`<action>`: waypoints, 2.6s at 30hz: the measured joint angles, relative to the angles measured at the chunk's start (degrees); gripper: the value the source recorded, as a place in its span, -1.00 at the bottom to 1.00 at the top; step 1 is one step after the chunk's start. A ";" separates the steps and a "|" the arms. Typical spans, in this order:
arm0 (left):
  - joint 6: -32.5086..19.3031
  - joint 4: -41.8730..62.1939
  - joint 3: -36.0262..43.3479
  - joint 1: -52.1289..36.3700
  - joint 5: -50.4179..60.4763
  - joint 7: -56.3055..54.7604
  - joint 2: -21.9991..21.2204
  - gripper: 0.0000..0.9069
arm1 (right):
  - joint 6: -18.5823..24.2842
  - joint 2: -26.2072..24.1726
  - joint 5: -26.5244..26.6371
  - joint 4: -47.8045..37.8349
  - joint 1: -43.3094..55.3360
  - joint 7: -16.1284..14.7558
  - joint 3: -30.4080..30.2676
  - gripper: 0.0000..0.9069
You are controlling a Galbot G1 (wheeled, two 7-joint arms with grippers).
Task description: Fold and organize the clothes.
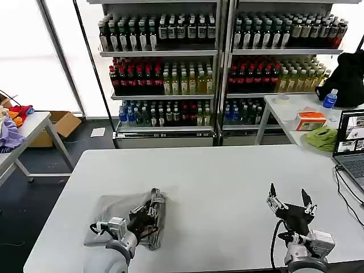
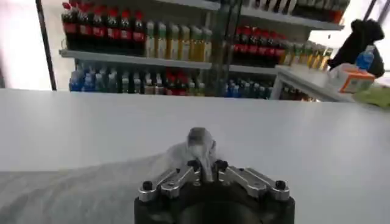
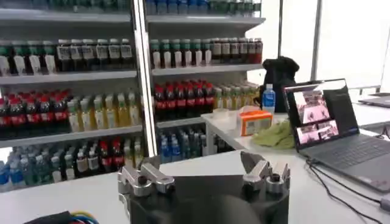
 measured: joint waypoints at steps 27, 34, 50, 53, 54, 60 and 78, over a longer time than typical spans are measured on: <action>-2.81 -2.97 -16.30 6.13 -4.35 -2.26 4.91 1.00 | -1.15 -3.19 1.31 -5.77 9.20 0.30 -7.57 1.00; -2.71 -0.69 -19.01 7.16 -2.15 -2.12 4.71 1.00 | -1.10 -3.56 1.99 -7.54 11.55 0.15 -9.04 1.00; -3.18 5.16 -20.59 8.21 -2.18 -0.10 2.89 0.02 | -1.21 -3.99 2.27 -8.47 13.20 0.07 -10.59 1.00; -3.28 5.61 -20.65 8.64 -2.33 0.42 2.67 -0.96 | -1.21 -3.84 2.23 -8.43 13.16 0.07 -10.88 1.00; -3.33 5.79 -20.65 8.78 -2.34 0.61 2.59 -0.98 | -1.21 -3.75 2.22 -8.34 13.10 0.07 -10.91 1.00; -3.98 6.78 -20.70 9.22 -2.85 1.33 2.19 -1.00 | -0.74 -3.39 2.21 -7.83 12.57 -0.08 -10.70 1.00; -4.53 6.15 -23.06 9.76 -4.02 1.38 2.60 -1.00 | -0.08 -4.52 3.36 -7.32 12.64 -0.12 -9.54 1.00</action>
